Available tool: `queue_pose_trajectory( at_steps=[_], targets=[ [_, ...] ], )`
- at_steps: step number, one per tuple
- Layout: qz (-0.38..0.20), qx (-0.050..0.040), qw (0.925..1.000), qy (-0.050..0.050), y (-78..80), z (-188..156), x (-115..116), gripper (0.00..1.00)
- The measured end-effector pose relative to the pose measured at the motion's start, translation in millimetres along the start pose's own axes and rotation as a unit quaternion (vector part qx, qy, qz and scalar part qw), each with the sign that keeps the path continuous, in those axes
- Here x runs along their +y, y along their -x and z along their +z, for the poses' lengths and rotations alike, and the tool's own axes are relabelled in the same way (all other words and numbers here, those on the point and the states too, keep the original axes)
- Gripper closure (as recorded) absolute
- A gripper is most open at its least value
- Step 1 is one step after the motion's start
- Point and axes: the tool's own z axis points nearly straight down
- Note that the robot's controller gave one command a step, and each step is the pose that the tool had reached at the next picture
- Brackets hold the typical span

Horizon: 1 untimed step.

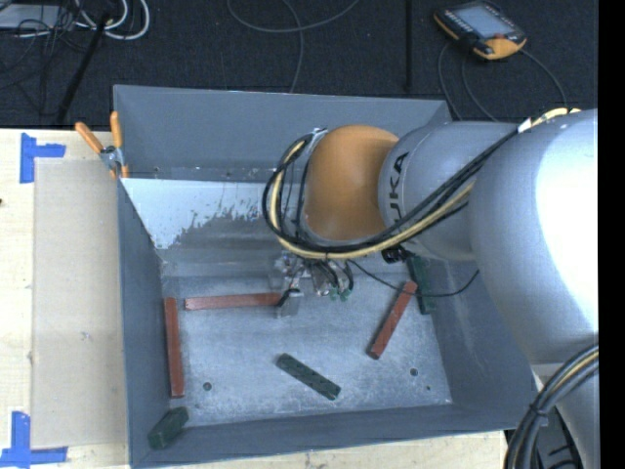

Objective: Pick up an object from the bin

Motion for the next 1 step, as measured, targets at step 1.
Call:
queue_pose_trajectory(
  at_steps=[1],
  targets=[
    [-0.028, 0.0004, 0.9996, 0.000, -25.0, -128.4, 31.5, 1.00]
  ],
)
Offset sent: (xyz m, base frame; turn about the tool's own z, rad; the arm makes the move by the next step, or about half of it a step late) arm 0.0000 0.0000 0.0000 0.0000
